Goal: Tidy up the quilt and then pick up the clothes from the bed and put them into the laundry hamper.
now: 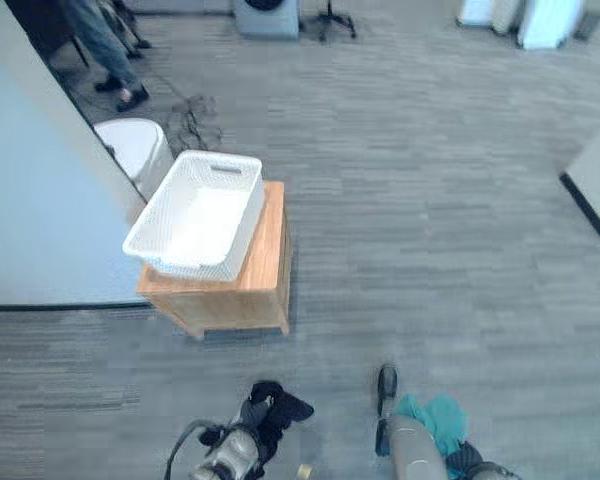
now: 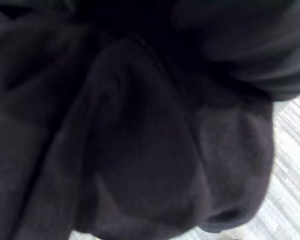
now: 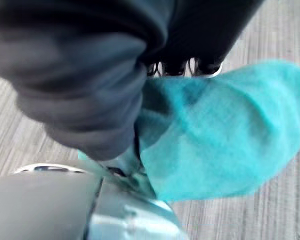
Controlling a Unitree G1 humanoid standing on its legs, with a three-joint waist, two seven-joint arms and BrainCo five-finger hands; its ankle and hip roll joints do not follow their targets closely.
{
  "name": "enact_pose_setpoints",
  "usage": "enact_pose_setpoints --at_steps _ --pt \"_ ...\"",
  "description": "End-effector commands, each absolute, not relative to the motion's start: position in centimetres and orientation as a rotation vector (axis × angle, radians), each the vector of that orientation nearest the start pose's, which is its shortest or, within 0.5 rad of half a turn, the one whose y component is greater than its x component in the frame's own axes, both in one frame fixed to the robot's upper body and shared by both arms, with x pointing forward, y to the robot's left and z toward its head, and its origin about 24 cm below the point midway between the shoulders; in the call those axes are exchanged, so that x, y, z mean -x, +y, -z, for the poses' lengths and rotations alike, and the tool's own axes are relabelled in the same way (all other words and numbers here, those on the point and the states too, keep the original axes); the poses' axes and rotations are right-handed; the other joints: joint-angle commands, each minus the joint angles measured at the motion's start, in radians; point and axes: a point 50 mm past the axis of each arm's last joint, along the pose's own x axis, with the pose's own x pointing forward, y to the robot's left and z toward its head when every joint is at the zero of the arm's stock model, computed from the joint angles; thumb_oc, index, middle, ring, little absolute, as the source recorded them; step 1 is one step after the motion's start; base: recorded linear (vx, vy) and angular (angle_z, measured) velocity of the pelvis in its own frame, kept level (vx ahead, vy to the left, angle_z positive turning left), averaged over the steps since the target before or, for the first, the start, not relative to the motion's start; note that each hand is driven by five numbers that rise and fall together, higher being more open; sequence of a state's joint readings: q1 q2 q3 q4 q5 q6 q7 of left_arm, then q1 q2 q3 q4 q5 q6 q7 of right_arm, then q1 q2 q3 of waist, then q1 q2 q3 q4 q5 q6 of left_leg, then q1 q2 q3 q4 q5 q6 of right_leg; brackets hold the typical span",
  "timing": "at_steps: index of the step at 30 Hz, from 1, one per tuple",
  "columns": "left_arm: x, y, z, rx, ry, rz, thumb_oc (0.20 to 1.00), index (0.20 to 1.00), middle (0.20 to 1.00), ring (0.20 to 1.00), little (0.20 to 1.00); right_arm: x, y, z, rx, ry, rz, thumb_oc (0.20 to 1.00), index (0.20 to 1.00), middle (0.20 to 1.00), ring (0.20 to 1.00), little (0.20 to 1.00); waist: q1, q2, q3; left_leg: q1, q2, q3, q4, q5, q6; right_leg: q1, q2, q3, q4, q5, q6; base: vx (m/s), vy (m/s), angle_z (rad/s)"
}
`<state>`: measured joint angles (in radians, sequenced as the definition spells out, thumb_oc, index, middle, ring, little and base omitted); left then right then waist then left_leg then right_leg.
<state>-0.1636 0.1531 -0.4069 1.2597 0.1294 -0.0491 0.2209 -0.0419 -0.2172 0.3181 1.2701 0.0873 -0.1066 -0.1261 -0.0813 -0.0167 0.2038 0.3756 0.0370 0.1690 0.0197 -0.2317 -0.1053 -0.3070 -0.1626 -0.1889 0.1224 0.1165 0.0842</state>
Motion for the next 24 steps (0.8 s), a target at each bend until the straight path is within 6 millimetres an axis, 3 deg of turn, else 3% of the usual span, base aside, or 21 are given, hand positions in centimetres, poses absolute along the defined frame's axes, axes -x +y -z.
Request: enact_pose_setpoints --at_steps 1,2,3,4,5,6,8,9,10,11,12,13,14,15,16,17,18,21,22,23,24 --pt "-16.5 16.4 14.7 -0.632 0.912 0.177 0.200 0.200 0.200 0.200 0.200 -13.8 -19.7 15.2 0.392 1.002 -0.072 0.200 0.200 0.200 0.200 0.200 -0.003 -0.004 0.043 -0.220 0.172 0.012 0.394 0.221 -0.010 0.209 -0.010 0.066 -0.110 -0.044 0.049 0.63 -0.603 0.42" --pt "-16.5 16.4 14.7 -0.633 0.912 0.177 0.200 0.200 0.200 0.200 0.200 -13.8 -19.7 15.2 0.392 1.002 -0.072 0.200 0.200 0.200 0.200 0.200 -0.006 -0.005 0.040 -0.226 0.171 0.009 0.395 0.222 -0.010 0.205 -0.012 0.065 -0.111 -0.043 0.049 0.44 -0.750 0.46" --pt "-16.8 16.7 14.6 -0.619 0.911 0.144 0.200 0.200 0.200 0.200 0.200 -15.6 -20.0 14.5 0.410 0.940 -0.061 0.200 0.200 0.200 0.200 0.200 0.039 -0.041 0.094 -0.380 0.209 0.004 0.669 0.279 0.016 0.302 0.008 0.014 -0.146 -0.070 -0.011 0.29 -0.504 0.24" --pt "-16.8 16.4 14.5 -0.611 0.903 0.143 0.200 0.200 0.200 0.200 0.200 -16.4 -19.6 14.1 0.420 0.908 -0.078 0.200 0.200 0.200 0.200 0.200 0.055 -0.051 0.101 -0.407 0.227 0.044 0.668 0.270 0.021 0.345 0.010 -0.003 -0.172 -0.083 -0.015 0.42 -0.544 0.15" --pt "-16.6 16.4 14.7 -0.614 0.910 0.151 0.200 0.200 0.200 0.200 0.200 -16.6 -19.6 14.0 0.428 0.901 -0.085 0.200 0.200 0.200 0.200 0.200 0.068 -0.055 0.104 -0.425 0.226 0.079 0.625 0.260 0.018 0.377 0.012 -0.013 -0.186 -0.097 -0.014 0.58 -0.196 0.01" --pt "-16.1 17.6 14.8 -0.605 0.930 0.152 0.200 0.200 0.200 0.200 0.200 -16.6 -19.7 14.0 0.437 0.896 -0.103 0.200 0.200 0.200 0.200 0.200 0.077 -0.058 0.096 -0.465 0.207 0.160 0.487 0.245 0.018 0.428 0.017 -0.021 -0.198 -0.125 -0.008 0.44 -0.081 -0.03" --pt "-15.6 17.4 14.9 -0.596 0.934 0.151 0.200 0.200 0.200 0.200 0.200 -16.8 -19.5 14.0 0.430 0.890 -0.095 0.200 0.200 0.200 0.200 0.200 0.083 -0.054 0.088 -0.478 0.177 0.214 0.388 0.245 0.019 0.446 0.023 -0.034 -0.196 -0.143 -0.004 0.46 -0.051 -0.19" --pt "-14.7 17.9 15.2 -0.592 0.962 0.130 0.200 0.200 0.200 0.200 0.200 -16.6 -19.3 14.1 0.422 0.895 -0.095 0.200 0.200 0.200 0.200 0.200 0.086 -0.044 0.072 -0.476 0.138 0.321 0.245 0.227 0.006 0.493 0.046 -0.069 -0.189 -0.199 0.008 0.55 -0.058 0.09" --pt "-14.3 18.0 15.4 -0.589 0.982 0.124 0.200 0.200 0.200 0.200 0.200 -16.6 -19.2 14.1 0.407 0.894 -0.080 0.200 0.200 0.200 0.200 0.200 0.073 -0.042 0.063 -0.445 0.139 0.398 0.192 0.228 0.008 0.490 0.058 -0.091 -0.166 -0.213 0.009 0.41 -0.039 0.50" --pt "-14.3 18.0 15.4 -0.588 0.984 0.125 0.200 0.200 0.200 0.200 0.200 -16.6 -19.3 14.1 0.407 0.895 -0.080 0.200 0.200 0.200 0.200 0.200 0.073 -0.043 0.064 -0.436 0.133 0.400 0.183 0.227 0.007 0.491 0.054 -0.090 -0.158 -0.220 0.012 0.33 0.064 0.79" --pt "-13.9 18.3 15.5 -0.566 1.009 0.109 0.200 0.200 0.200 0.200 0.200 -16.4 -18.9 14.2 0.374 0.902 -0.065 0.200 0.200 0.200 0.200 0.200 0.065 -0.042 0.047 -0.384 0.091 0.422 0.099 0.212 0.036 0.485 0.063 -0.123 -0.081 -0.221 0.026 0.23 0.076 0.63" --pt "-13.9 18.4 15.5 -0.566 1.010 0.109 0.200 0.200 0.200 0.200 0.200 -16.4 -18.9 14.2 0.373 0.902 -0.066 0.200 0.200 0.200 0.200 0.200 0.063 -0.043 0.047 -0.381 0.087 0.421 0.093 0.213 0.039 0.484 0.060 -0.125 -0.078 -0.224 0.028 0.44 0.104 0.46" --pt "-13.5 18.9 15.6 -0.570 1.028 0.106 0.200 0.200 0.200 0.200 0.200 -16.1 -17.9 14.4 0.338 0.903 -0.082 0.200 0.200 0.200 0.200 0.200 0.056 -0.040 0.043 -0.321 0.049 0.392 0.021 0.193 0.070 0.418 0.040 -0.173 0.145 -0.193 0.100 0.22 0.055 0.30" --pt "-13.5 18.9 15.6 -0.570 1.028 0.105 0.200 0.200 0.200 0.200 0.200 -16.1 -17.9 14.4 0.338 0.903 -0.082 0.200 0.200 0.200 0.200 0.200 0.054 -0.041 0.042 -0.322 0.044 0.390 0.017 0.193 0.073 0.413 0.034 -0.173 0.156 -0.197 0.104 0.30 0.060 0.34" --pt "-13.4 19.1 15.6 -0.574 1.032 0.105 0.200 0.200 0.200 0.200 0.200 -16.1 -17.5 14.4 0.337 0.897 -0.103 0.200 0.200 0.200 0.200 0.200 0.046 -0.040 0.045 -0.296 0.031 0.377 -0.008 0.183 0.089 0.374 0.008 -0.178 0.244 -0.169 0.154 0.20 -0.032 0.40" --pt "-13.3 19.9 15.6 -0.575 1.042 0.072 0.200 0.200 0.200 0.200 0.200 -16.6 -17.0 14.2 0.317 0.880 -0.106 0.200 0.200 0.200 0.200 0.200 0.034 -0.024 0.063 -0.251 0.037 0.341 -0.070 0.200 0.095 0.262 0.001 -0.137 0.443 -0.105 0.178 0.25 -0.087 0.55" --pt "-13.3 20.3 15.5 -0.582 1.044 0.061 0.200 0.200 0.200 0.200 0.200 -16.7 -16.9 14.2 0.316 0.876 -0.105 0.200 0.200 0.200 0.200 0.200 0.029 -0.018 0.069 -0.241 0.044 0.324 -0.086 0.210 0.089 0.231 -0.004 -0.116 0.469 -0.110 0.178 0.17 -0.101 0.90" --pt "-13.0 21.0 15.5 -0.604 1.055 0.052 0.200 0.200 0.200 0.200 0.200 -16.9 -16.7 14.1 0.305 0.864 -0.095 0.200 0.200 0.200 0.200 0.200 0.026 -0.015 0.075 -0.251 0.061 0.289 -0.088 0.235 0.083 0.228 -0.010 -0.076 0.340 -0.129 0.155 0.14 -0.240 1.20" --pt "-12.7 21.0 15.6 -0.619 1.054 0.068 0.200 0.200 0.200 0.200 0.200 -17.3 -17.0 13.8 0.283 0.846 -0.071 0.200 0.200 0.200 0.200 0.200 0.026 -0.016 0.073 -0.264 0.069 0.230 -0.097 0.241 0.066 0.236 -0.016 0.031 0.186 -0.166 0.106 0.10 -0.222 1.13" --pt "-12.7 21.0 15.6 -0.618 1.054 0.068 0.200 0.200 0.200 0.200 0.200 -17.3 -17.0 13.8 0.283 0.846 -0.071 0.200 0.200 0.200 0.200 0.200 0.027 -0.013 0.071 -0.266 0.072 0.231 -0.097 0.242 0.065 0.235 -0.013 0.031 0.181 -0.162 0.105 0.18 -0.376 1.10" --pt "-12.6 20.9 15.6 -0.626 1.047 0.081 0.200 0.200 0.200 0.200 0.200 -17.3 -17.3 13.8 0.269 0.847 -0.055 0.200 0.200 0.200 0.200 0.200 0.024 -0.019 0.066 -0.272 0.069 0.189 -0.099 0.241 0.056 0.251 -0.019 0.131 0.065 -0.156 0.091 0.20 -0.347 0.94"
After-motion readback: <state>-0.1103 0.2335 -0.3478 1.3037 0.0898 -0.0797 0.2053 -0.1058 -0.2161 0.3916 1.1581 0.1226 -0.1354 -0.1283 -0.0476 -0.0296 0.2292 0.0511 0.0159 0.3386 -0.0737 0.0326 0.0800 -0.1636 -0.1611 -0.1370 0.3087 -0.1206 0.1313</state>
